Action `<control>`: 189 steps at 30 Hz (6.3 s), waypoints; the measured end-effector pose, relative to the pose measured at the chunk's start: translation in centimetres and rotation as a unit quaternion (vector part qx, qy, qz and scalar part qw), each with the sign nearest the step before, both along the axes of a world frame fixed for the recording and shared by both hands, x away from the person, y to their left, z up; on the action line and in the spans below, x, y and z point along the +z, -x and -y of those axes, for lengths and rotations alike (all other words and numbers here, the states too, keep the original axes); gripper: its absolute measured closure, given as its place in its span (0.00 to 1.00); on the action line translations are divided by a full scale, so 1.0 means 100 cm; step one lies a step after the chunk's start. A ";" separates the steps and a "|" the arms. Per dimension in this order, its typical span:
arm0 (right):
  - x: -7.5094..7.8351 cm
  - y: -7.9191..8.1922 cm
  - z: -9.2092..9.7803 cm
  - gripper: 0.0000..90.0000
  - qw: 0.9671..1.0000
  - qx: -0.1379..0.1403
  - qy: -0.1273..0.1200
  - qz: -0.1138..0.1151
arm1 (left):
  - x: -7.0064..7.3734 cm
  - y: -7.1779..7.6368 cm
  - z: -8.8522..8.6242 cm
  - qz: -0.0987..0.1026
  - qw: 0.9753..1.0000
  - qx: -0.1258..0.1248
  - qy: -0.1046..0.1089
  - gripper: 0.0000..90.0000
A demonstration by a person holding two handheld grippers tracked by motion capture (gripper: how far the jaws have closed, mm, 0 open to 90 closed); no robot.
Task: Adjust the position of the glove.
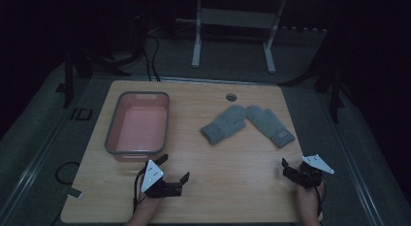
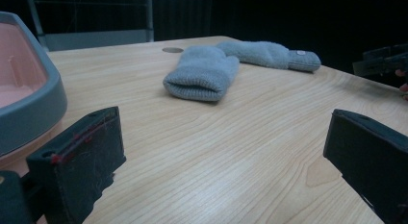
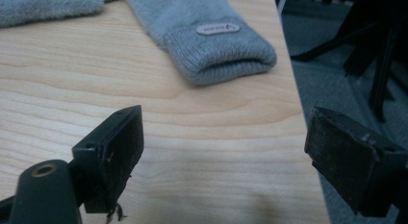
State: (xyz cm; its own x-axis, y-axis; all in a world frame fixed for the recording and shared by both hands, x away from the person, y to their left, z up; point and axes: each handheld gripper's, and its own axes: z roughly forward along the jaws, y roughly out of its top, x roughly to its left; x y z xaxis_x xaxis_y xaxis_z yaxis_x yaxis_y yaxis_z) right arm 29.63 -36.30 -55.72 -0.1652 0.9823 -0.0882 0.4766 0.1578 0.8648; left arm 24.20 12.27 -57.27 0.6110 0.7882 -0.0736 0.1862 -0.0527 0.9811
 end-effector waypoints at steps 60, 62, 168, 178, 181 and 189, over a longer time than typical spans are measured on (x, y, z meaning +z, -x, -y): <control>0.063 -0.134 -0.134 0.17 0.968 0.231 -0.021 -0.093 | 0.000 0.001 -0.004 -0.001 1.000 0.000 0.000 0.01; 0.060 -0.140 -0.137 0.16 0.966 0.238 -0.032 -0.101 | 0.000 0.000 -0.004 -0.002 1.000 0.001 0.001 0.01; 0.052 -0.134 -0.144 0.32 0.894 0.431 0.004 -0.121 | 0.001 0.000 -0.002 -0.009 1.000 -0.001 -0.014 0.01; 0.059 -0.144 -0.080 0.42 0.932 0.347 0.020 -0.101 | 0.001 0.000 -0.002 -0.010 1.000 -0.001 -0.013 0.01; 0.061 -0.152 -0.059 0.46 0.944 0.314 0.029 -0.095 | 0.001 0.000 -0.002 -0.010 1.000 -0.002 -0.013 0.01; 0.051 -0.176 -0.030 0.53 0.958 0.260 0.053 -0.107 | 0.001 -0.001 -0.002 -0.011 1.000 -0.002 -0.013 0.01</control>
